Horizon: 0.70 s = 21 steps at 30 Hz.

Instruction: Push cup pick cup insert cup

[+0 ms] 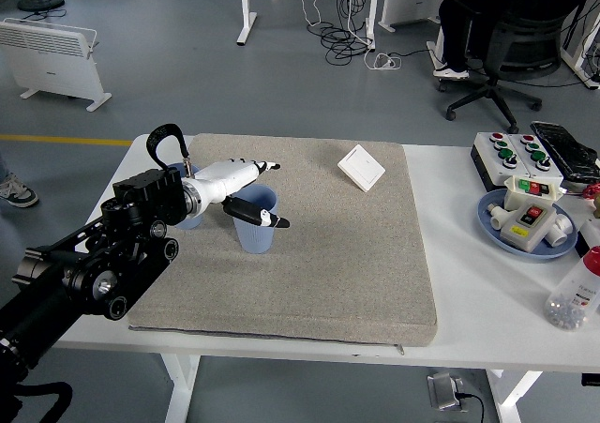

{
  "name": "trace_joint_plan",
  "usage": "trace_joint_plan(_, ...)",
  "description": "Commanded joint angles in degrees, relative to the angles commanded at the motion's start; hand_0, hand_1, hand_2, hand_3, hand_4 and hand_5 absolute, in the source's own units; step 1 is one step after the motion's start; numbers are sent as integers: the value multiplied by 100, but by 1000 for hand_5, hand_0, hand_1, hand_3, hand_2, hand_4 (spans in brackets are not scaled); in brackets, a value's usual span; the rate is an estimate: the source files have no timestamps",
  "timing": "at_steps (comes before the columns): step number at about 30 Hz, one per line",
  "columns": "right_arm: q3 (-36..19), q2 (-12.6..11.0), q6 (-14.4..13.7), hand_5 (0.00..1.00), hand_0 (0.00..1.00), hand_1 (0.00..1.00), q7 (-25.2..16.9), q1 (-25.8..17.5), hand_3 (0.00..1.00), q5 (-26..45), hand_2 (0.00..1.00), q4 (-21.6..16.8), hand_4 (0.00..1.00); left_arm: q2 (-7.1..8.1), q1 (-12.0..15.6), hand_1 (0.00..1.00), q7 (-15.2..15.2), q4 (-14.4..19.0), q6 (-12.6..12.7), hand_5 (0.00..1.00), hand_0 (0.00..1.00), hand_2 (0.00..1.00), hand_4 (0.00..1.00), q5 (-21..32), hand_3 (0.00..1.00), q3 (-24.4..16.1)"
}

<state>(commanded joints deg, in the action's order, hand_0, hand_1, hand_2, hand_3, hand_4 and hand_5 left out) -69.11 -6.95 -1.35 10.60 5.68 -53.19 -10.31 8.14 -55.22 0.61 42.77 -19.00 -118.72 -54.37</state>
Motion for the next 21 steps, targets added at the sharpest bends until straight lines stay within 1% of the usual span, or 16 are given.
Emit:
trace_joint_plan(2,10,-8,-3,464,756,627,-1,-9,558,-6,646,0,82,-91,-69,998,-75,-238,55,694,998,998,998,-35,998,-15)
trace_joint_plan(4,16,-12,-5,464,756,627,-4,-15,558,-2,646,0,82,-149,-120,998,-139,-403,111,694,998,998,998,-81,998,-15)
trace_joint_plan(5,18,-14,-6,464,756,627,-5,-17,558,-1,646,0,82,-171,-141,998,-167,-469,137,694,998,998,998,-99,998,-10)
trace_joint_plan(6,25,-18,-7,464,755,627,-5,-17,558,-2,645,0,83,-200,-167,960,-176,-548,184,682,943,998,998,-135,998,-13)
trace_joint_plan(11,35,-24,-10,464,755,627,-8,4,558,-5,645,0,83,-275,-259,960,-242,-796,362,682,943,998,998,-272,998,-18)
trace_joint_plan(12,36,-24,-11,464,755,626,-12,8,558,-1,645,0,82,-279,-271,877,-267,-835,390,665,806,989,998,-281,964,-1)
trace_joint_plan(17,37,-26,-13,464,755,626,-18,29,558,1,645,0,82,-302,-302,877,-319,-944,379,665,806,989,998,-337,964,76)
trace_joint_plan(18,35,-26,-13,463,755,626,-17,32,558,-3,646,0,81,-310,-303,783,-331,-959,373,589,663,904,934,-366,871,87)
trace_joint_plan(21,36,-25,-13,463,755,626,-16,40,558,-10,646,0,81,-319,-297,783,-355,-975,330,589,663,904,934,-503,871,122)
